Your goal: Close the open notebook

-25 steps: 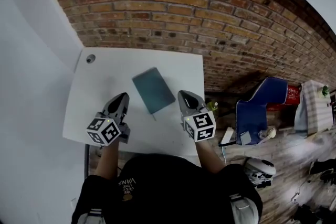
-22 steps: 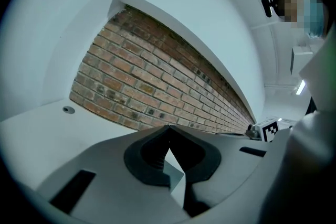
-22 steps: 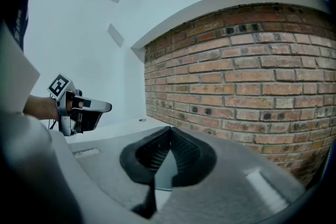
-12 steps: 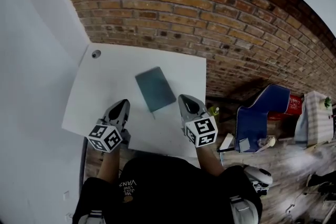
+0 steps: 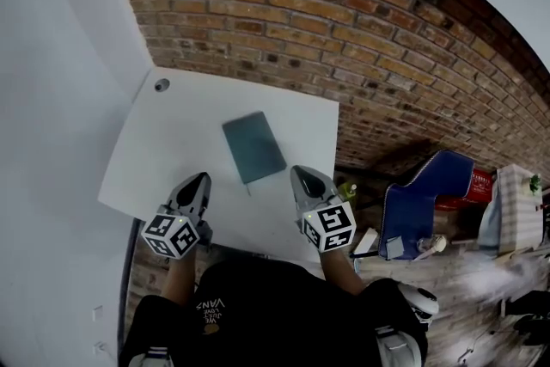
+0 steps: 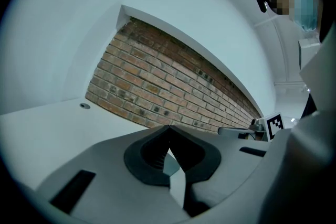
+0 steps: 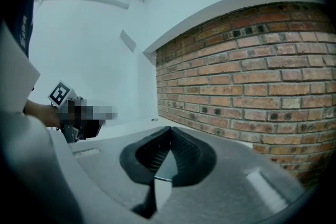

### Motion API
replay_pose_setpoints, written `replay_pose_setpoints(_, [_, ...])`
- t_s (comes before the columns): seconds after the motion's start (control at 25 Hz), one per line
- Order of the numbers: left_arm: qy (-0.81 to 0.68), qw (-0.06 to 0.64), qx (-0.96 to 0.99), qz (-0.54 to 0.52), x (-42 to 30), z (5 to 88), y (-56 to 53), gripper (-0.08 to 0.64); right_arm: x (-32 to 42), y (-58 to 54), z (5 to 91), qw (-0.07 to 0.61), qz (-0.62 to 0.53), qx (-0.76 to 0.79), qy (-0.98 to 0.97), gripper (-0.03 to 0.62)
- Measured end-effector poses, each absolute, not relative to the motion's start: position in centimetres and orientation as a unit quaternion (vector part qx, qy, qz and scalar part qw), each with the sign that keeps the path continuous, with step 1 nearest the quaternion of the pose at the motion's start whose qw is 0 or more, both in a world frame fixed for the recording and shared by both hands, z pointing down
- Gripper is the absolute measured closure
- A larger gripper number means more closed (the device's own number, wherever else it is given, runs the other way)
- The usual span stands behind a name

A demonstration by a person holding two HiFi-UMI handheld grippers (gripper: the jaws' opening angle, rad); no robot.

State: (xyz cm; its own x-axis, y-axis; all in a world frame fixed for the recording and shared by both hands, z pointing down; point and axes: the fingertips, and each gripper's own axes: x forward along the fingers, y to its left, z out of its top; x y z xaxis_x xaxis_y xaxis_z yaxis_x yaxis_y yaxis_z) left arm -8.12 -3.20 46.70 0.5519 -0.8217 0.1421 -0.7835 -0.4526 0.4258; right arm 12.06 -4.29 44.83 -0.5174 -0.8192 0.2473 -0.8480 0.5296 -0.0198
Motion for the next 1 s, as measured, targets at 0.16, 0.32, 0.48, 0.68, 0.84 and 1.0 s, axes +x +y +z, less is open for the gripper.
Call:
replay_pose_setpoints(0.16, [-0.478,0.228,0.847,-0.043,-8.1,47.1,-2.2,0.549,12.0,-3.6,45.0,0.108,0.068,0.473,-0.872,0.595])
replay_pose_setpoints(0.32, [-0.482,0.225,0.846,-0.04,-8.0,47.3,-1.3,0.549,11.9,-3.1,45.1,0.108,0.068,0.468,-0.874,0.595])
replay_pose_setpoints(0.48, [-0.484,0.224,0.845,-0.038,-7.7,47.5,-0.9,0.549,12.0,-3.0,45.4,0.108,0.069,0.467,-0.875,0.595])
replay_pose_setpoints(0.68, [-0.484,0.22,0.846,-0.034,-7.4,47.5,-0.5,0.549,11.8,-2.8,45.6,0.112,0.068,0.462,-0.877,0.595])
replay_pose_setpoints(0.84, [-0.487,0.219,0.845,-0.033,-7.4,47.5,-0.4,0.549,11.9,-2.9,45.6,0.113,0.068,0.46,-0.878,0.595])
replay_pose_setpoints(1.0, [-0.491,0.219,0.842,-0.032,-7.6,47.7,-0.4,0.549,11.8,-3.1,45.8,0.115,0.068,0.459,-0.878,0.595])
